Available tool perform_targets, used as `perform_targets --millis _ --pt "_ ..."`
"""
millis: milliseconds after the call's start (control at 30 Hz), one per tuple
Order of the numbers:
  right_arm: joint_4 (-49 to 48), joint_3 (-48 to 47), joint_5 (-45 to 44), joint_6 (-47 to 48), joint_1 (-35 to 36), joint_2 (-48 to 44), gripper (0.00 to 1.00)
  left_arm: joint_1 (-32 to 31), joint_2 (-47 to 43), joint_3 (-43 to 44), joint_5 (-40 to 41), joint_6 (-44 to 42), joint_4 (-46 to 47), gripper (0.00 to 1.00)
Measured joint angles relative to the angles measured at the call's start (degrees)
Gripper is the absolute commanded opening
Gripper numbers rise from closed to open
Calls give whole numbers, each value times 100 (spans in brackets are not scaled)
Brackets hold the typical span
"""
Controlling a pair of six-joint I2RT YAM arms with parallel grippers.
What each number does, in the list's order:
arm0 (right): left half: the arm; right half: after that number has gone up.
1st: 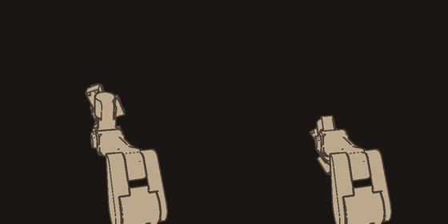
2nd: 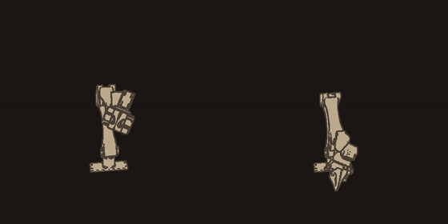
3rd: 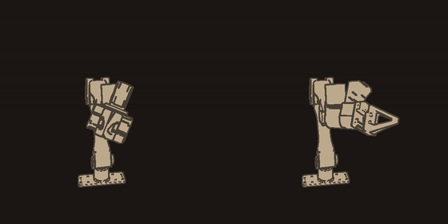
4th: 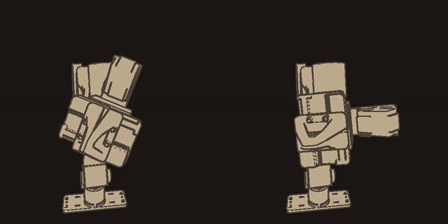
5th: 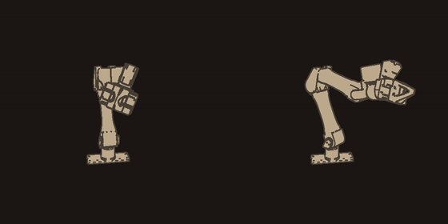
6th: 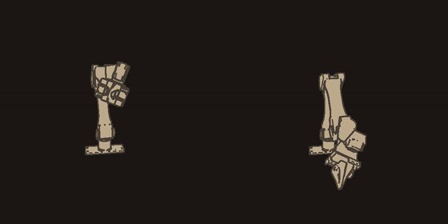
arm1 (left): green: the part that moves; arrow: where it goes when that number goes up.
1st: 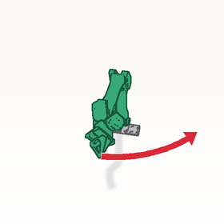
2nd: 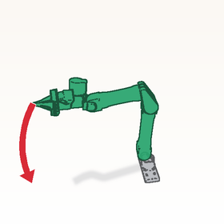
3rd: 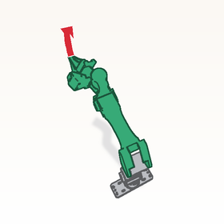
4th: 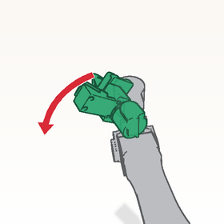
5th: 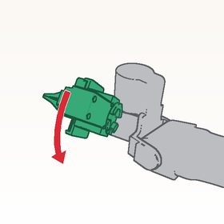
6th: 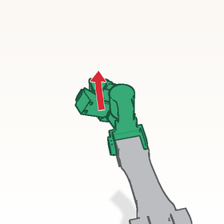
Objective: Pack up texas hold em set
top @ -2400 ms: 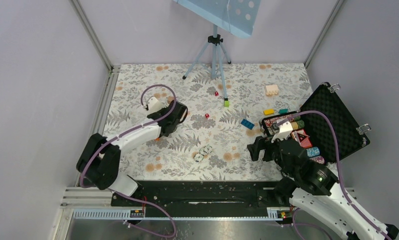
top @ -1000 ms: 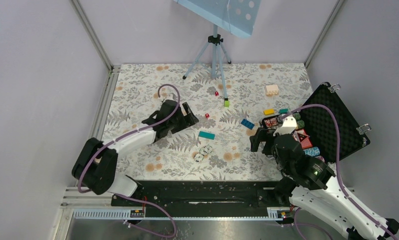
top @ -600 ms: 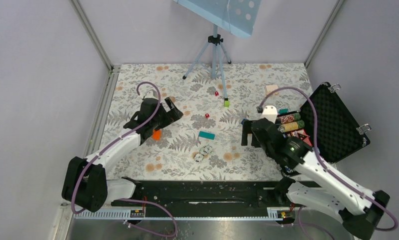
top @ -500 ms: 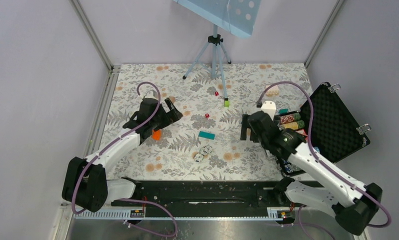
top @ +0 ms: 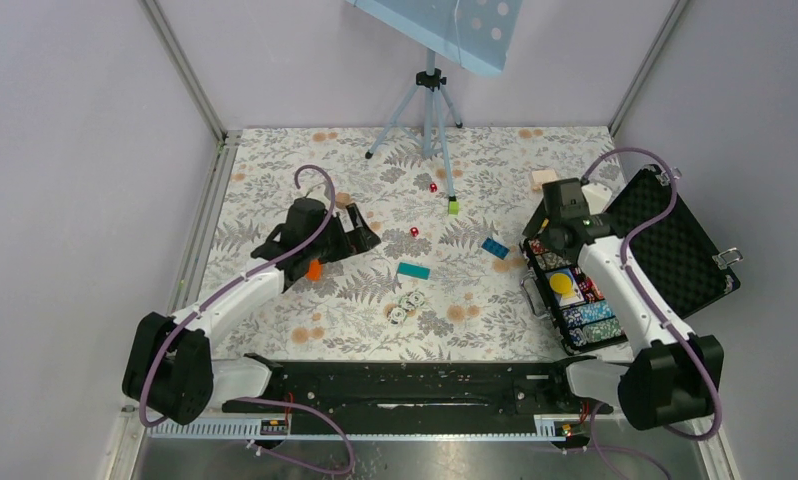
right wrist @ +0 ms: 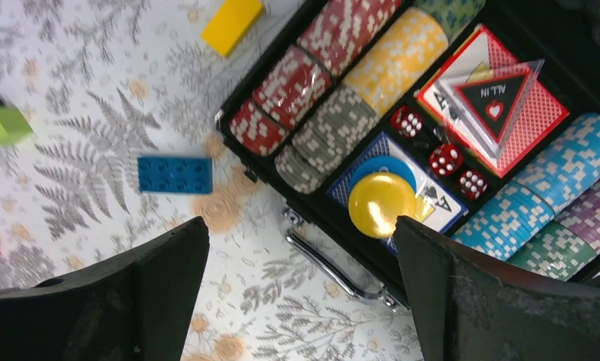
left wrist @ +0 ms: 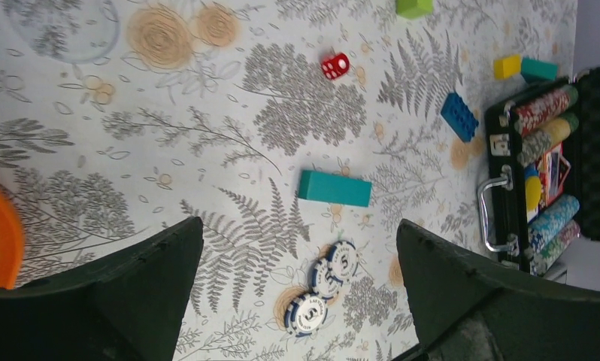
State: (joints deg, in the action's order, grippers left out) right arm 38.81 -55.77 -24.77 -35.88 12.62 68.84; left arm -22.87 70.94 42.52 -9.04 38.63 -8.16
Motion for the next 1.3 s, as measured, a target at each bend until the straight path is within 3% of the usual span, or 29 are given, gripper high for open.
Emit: perform_targets --millis 267,467,800,1133,1300 --pt "-63 -636 -160 -157 -243 723 97 -361 0 13 -254 -133 11 99" --pt "-76 -686 221 -308 -197 942 93 -380 0 13 -358 -136 15 99" --pt "-533 970 166 -1360 1034 603 83 -385 0 11 -448 -131 103 99" --pt "-1384 1650 -278 -2061 1075 581 59 -385 -15 -35 -455 -127 138 99" --pt "-1821 1781 -520 -2251 1075 651 56 -385 -46 -79 -455 -125 136 99"
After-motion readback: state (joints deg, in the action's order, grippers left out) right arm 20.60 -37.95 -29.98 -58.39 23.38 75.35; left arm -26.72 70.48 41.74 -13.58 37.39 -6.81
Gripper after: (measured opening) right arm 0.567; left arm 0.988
